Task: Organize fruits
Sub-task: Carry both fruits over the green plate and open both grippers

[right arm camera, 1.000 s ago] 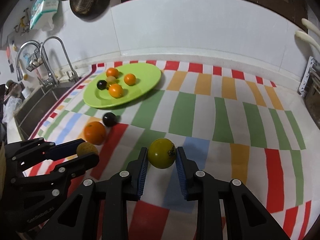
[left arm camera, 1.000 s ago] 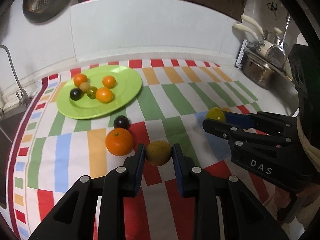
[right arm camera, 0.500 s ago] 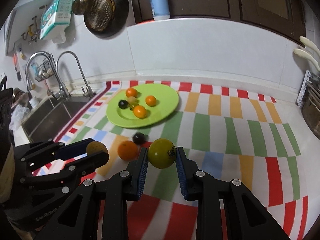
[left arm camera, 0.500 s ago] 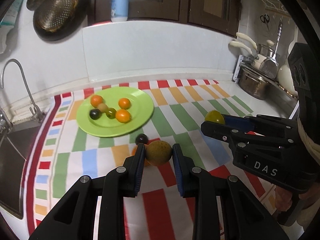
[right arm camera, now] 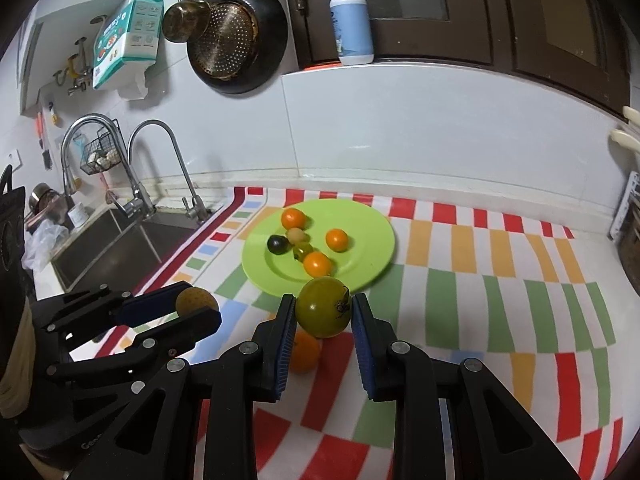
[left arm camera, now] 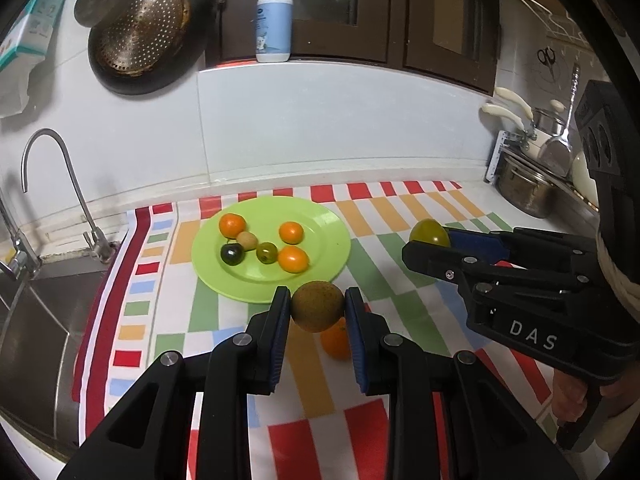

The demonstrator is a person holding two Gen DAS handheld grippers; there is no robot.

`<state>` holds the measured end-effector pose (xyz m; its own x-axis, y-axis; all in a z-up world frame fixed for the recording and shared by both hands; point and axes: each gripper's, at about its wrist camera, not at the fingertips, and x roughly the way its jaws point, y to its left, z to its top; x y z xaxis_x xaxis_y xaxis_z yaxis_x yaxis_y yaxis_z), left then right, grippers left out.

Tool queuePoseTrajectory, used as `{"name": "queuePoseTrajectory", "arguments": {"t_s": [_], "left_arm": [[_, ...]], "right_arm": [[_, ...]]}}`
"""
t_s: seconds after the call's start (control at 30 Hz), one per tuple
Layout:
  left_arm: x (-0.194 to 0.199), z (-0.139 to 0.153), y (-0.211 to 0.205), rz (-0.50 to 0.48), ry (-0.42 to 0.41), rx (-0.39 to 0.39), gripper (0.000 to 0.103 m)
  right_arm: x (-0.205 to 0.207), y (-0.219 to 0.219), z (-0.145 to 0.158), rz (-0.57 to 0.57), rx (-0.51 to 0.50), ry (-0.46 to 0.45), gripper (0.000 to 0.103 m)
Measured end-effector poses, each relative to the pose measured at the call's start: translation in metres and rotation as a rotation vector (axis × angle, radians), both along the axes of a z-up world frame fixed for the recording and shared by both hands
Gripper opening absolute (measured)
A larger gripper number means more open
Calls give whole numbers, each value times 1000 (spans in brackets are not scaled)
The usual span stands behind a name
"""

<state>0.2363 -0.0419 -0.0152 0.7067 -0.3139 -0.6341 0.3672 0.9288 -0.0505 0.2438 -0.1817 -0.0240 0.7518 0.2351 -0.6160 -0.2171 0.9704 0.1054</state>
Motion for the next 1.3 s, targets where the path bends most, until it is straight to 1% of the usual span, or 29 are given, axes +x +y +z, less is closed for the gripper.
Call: {"name": "queuePoseTrajectory", "arguments": {"t_s": [0.17,0.5,0.87,1.0,1.1,1.2,1.3], "left_arm": [[18,3,5,3,-15,19,28],[68,-1,12,-44,-8,11,28],[128,-22,10,-70,32,22,28],[150,-34,9,-70,48,41,28],[166,-44,9,-71,75,43,28],[176,-51,7,-71,85,62,28],[187,-58,5,-72,103,60,28]], "right_arm": [[19,11,0,10,-21,0,29],[69,22,-7,20,-47,24,29],[132,21,-32,14,-64,106,29],[151,21,-45,19,-68,137,29],[161,20,-54,15,-69,162,29],[171,20,-64,10,-64,184,29],[179,18,-72,6,-59,206,29]]}}
